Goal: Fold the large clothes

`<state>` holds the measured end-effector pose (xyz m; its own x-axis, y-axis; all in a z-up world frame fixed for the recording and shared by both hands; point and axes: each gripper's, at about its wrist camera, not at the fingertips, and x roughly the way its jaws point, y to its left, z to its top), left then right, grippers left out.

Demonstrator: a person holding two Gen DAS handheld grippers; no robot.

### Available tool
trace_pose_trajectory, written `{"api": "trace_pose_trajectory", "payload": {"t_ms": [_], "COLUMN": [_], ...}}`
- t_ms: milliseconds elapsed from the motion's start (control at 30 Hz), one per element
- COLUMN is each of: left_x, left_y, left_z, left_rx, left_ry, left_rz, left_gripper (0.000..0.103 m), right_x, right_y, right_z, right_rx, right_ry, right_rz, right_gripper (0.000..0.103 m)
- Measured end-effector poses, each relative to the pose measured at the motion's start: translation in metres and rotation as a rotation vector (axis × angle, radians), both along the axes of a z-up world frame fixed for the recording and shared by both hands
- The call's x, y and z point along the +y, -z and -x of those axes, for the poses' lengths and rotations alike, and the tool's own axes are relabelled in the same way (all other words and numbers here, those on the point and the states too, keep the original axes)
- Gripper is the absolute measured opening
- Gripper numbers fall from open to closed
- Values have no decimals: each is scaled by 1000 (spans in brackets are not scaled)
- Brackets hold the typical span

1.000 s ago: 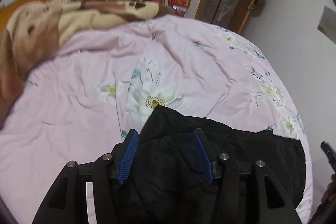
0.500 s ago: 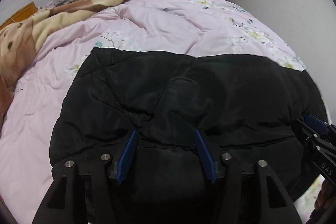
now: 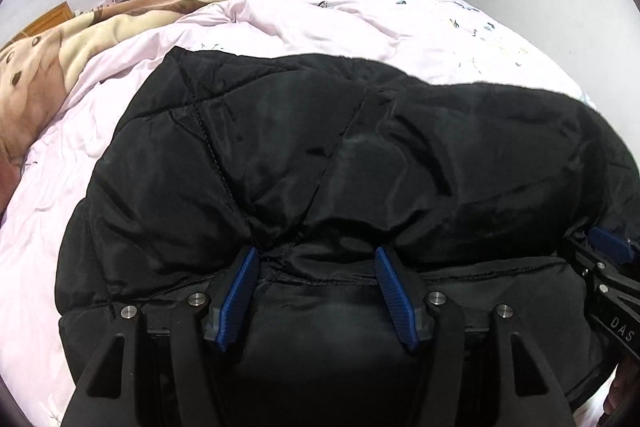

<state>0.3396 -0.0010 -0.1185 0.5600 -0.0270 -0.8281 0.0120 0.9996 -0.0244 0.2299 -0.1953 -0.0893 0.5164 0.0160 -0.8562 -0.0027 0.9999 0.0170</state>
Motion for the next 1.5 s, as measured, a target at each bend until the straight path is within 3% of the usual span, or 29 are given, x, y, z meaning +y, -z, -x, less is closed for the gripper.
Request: {"api": "trace_pose_trajectory", "payload": {"t_ms": [100, 200, 267, 367, 433, 567, 700, 900, 1000, 1133, 1267, 1500], "left_x": [6, 9, 12, 19, 18, 18, 16, 17, 29, 59, 78, 68], "left_y": [-14, -23, -26, -22, -17, -6, 0, -5, -21, -40, -12, 10], "left_z": [1, 1, 0, -3, -5, -10, -12, -14, -11, -4, -18, -28], "left_rx": [8, 5, -7, -15, -3, 10, 12, 25, 34, -30, 51, 69], "left_ry": [4, -4, -13, -20, -13, -23, -23, -11, 34, -56, -83, -73], "left_rz": [27, 23, 6, -19, -23, -9, -17, -21, -7, -83, -36, -65], "left_gripper": [61, 61, 61, 63, 63, 63, 63, 63, 63, 63, 67, 69], "right_x": [-10, -13, -22, -48, -53, -48, -58, -62, -71, -93, -99, -105], "right_y": [-27, -64, -70, -49, -27, -5, 10, 7, -17, -50, -23, 14], "right_z": [-2, 5, -1, -15, -20, -27, -40, -28, -18, 12, 11, 1], "right_rx": [-14, -174, -185, -90, -33, -2, 57, 61, 14, -86, -6, 54], "right_ry": [0, 18, 51, 140, 117, 85, 81, 76, 69, 142, 135, 151], "right_rz": [-53, 49, 85, 81, 76, 114, 51, 18, -13, 17, 57, 0], "right_gripper": [57, 57, 57, 57, 57, 58, 58, 58, 58, 58, 58, 59]}}
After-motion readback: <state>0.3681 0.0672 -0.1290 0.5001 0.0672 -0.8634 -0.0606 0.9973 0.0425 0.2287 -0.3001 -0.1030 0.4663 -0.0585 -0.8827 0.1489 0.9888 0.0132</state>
